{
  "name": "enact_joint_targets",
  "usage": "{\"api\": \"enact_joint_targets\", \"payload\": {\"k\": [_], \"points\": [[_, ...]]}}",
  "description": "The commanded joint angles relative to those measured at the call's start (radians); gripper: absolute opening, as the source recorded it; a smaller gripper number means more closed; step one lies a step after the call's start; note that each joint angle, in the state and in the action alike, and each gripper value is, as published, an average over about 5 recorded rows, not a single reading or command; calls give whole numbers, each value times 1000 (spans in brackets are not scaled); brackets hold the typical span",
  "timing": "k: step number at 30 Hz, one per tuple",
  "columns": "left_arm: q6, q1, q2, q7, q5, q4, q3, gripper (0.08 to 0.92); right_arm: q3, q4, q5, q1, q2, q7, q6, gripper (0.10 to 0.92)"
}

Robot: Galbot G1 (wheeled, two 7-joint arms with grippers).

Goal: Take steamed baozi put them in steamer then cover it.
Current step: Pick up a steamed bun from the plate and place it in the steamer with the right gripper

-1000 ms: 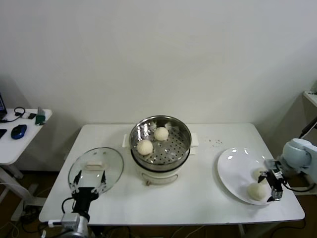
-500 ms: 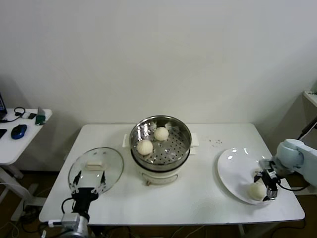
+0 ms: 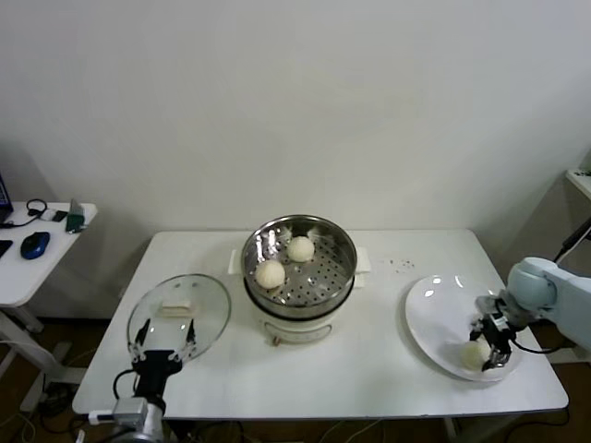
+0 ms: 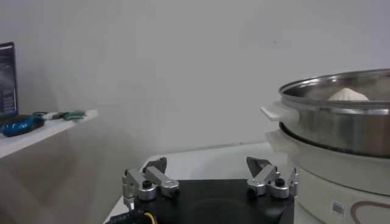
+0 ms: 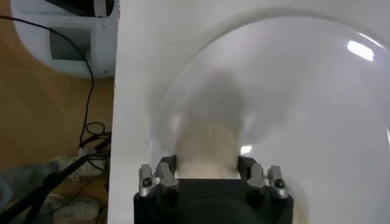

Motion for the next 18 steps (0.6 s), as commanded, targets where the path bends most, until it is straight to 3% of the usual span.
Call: {"api": "enact_joint_targets", "payload": {"k": [1,10,18], "points": [[1,2,2,0,-1,-4,1,823,-88,7,25,139,7,-7,58,649],[0,3,4,1,-1,-9,4,823,-440,66,59,692,128,-65,349,653],[5,10,13,2,-1,-20,18,823,-468,108,90,865,352,-106,511,653]]}}
